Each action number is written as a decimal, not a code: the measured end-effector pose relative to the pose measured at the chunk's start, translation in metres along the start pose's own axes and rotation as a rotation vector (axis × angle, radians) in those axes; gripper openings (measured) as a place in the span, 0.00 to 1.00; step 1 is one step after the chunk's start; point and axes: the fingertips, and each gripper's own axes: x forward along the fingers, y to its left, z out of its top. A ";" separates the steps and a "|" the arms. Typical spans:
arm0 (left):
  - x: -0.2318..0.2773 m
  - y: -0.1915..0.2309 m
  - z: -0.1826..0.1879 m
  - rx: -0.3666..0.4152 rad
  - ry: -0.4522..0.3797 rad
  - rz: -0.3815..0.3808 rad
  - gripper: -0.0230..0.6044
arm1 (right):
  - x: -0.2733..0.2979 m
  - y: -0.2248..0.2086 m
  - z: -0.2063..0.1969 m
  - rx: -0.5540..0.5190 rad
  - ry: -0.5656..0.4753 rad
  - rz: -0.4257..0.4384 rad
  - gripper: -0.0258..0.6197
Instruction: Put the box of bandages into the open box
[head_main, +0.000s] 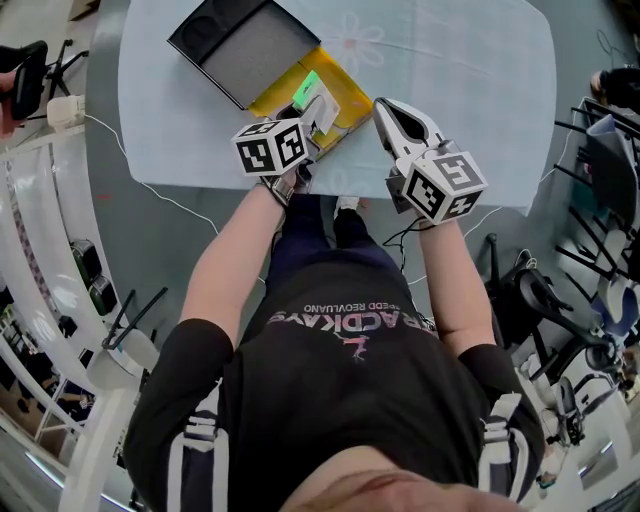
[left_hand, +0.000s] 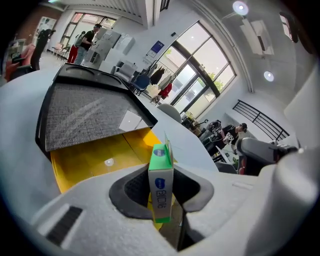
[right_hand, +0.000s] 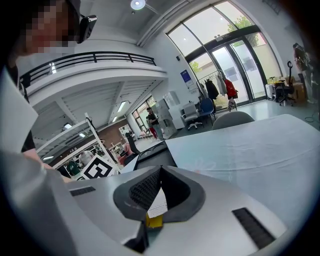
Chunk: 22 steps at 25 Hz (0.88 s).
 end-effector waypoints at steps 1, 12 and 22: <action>0.000 0.000 0.000 0.005 0.003 0.006 0.20 | 0.000 0.000 0.000 0.001 0.000 0.000 0.06; 0.002 0.006 0.001 0.117 0.053 0.114 0.30 | 0.003 0.002 0.003 0.007 -0.004 0.002 0.06; -0.003 0.025 0.002 0.198 0.055 0.258 0.53 | -0.003 -0.001 0.001 0.020 -0.015 -0.004 0.06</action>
